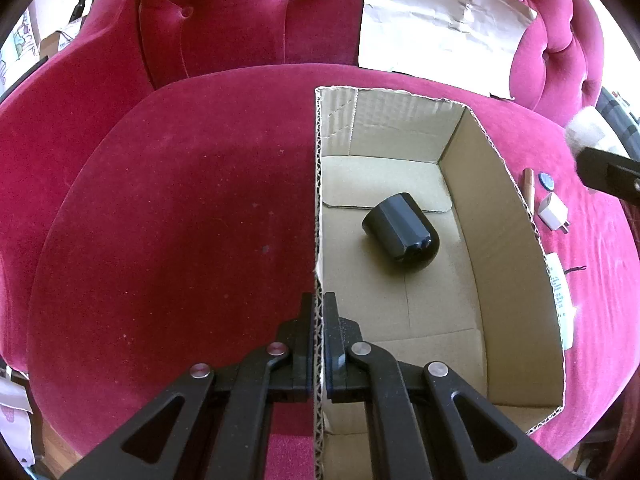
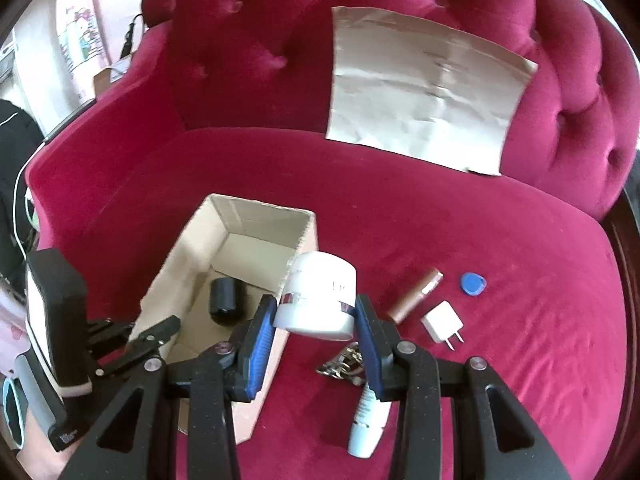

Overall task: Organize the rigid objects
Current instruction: 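Lift the white jar with the right gripper and carry it over the box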

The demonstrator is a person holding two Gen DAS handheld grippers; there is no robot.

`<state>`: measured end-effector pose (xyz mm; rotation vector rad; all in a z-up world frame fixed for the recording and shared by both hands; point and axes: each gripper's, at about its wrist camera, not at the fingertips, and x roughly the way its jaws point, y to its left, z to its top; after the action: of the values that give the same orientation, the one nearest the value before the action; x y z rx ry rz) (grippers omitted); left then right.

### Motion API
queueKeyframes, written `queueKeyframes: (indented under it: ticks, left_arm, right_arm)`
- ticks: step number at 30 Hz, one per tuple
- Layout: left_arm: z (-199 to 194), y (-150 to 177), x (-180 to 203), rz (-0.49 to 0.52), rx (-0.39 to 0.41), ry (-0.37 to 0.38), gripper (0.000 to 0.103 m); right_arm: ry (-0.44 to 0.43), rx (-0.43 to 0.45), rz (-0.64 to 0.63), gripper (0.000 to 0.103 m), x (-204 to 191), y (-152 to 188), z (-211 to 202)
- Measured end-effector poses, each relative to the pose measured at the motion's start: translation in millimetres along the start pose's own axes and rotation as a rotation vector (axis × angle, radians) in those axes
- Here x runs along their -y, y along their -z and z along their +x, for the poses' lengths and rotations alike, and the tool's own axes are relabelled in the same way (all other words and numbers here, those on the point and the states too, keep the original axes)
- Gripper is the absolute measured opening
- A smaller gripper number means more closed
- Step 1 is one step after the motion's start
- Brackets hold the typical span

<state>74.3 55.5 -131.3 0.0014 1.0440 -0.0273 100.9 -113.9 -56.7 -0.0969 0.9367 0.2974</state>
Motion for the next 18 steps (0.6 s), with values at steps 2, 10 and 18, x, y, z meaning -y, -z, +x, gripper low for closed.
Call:
queueKeyframes:
  ticks: [2,10,18]
  left_arm:
    - [0.3,-0.3,0.3,0.000,-0.001,0.000,0.003]
    - [0.2,-0.3,-0.5,-0.003,-0.001,0.002,0.003]
    - [0.1,-0.3,-1.2,-0.002,-0.001,0.003,0.003]
  right_arm:
    - [-0.012,-0.002,-0.021,0.042,-6.2,-2.4,4.6]
    - [-0.054,-0.005,-0.070,0.042,-20.7,-10.2,16.3]
    - [-0.083,-0.015,-0.123,0.042,-34.5,-17.0,29.4]
